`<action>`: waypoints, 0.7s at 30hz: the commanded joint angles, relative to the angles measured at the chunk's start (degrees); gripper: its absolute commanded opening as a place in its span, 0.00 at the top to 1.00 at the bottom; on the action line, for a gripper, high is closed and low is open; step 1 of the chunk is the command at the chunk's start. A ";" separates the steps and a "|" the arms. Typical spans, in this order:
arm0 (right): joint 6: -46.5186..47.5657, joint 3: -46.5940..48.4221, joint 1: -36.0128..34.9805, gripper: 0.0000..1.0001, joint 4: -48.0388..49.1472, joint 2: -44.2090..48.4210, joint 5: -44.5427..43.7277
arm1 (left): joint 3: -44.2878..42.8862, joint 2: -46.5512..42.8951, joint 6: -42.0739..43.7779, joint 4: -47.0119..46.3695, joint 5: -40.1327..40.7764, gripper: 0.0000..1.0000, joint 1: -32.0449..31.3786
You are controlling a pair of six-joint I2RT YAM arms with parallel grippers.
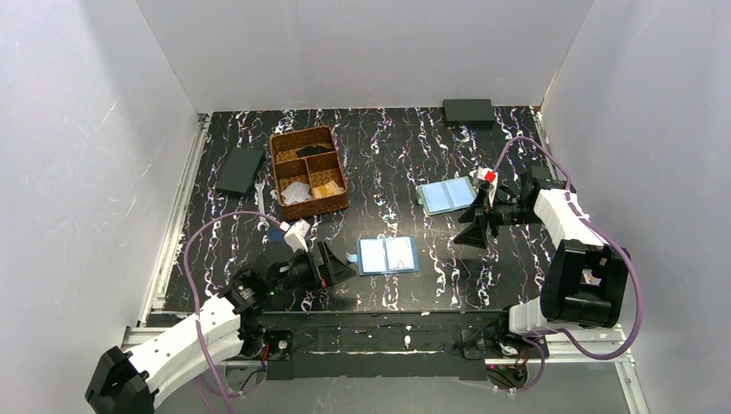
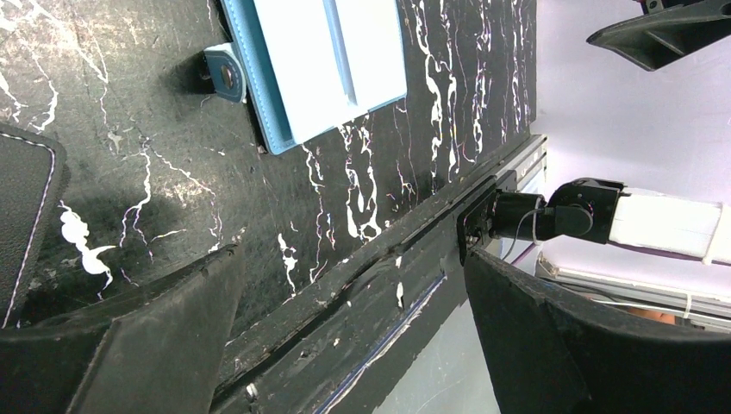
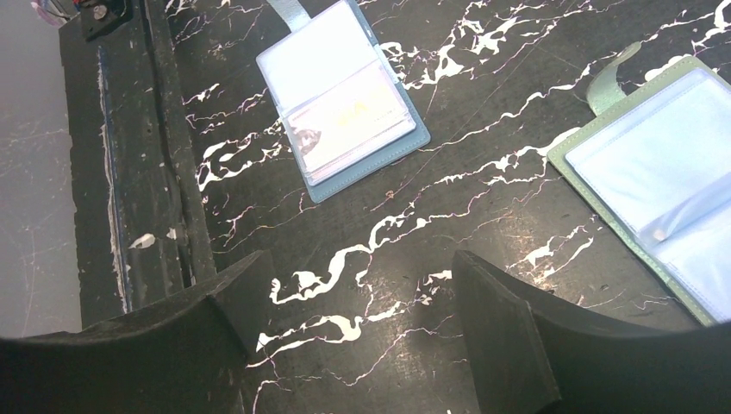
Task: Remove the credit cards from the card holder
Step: Remove the credit card from the card holder.
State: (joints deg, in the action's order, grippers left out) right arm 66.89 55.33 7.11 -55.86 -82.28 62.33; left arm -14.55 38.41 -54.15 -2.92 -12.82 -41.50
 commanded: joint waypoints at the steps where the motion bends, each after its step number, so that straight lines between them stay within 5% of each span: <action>1: 1.51 -0.29 0.17 0.15 -1.14 -0.16 1.70 | 0.98 -1.41 -0.46 0.02 0.60 0.02 -0.26; 21: 0.04 1.16 -5.08 0.15 0.13 -0.51 -3.43 | 2.85 -3.49 -3.03 0.02 -0.47 0.02 -0.28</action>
State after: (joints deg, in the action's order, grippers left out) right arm 67.51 55.33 5.37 -55.70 -82.30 61.19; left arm -11.79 35.29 -57.06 -2.92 -12.88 -41.50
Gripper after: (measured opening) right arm 0.850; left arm 0.983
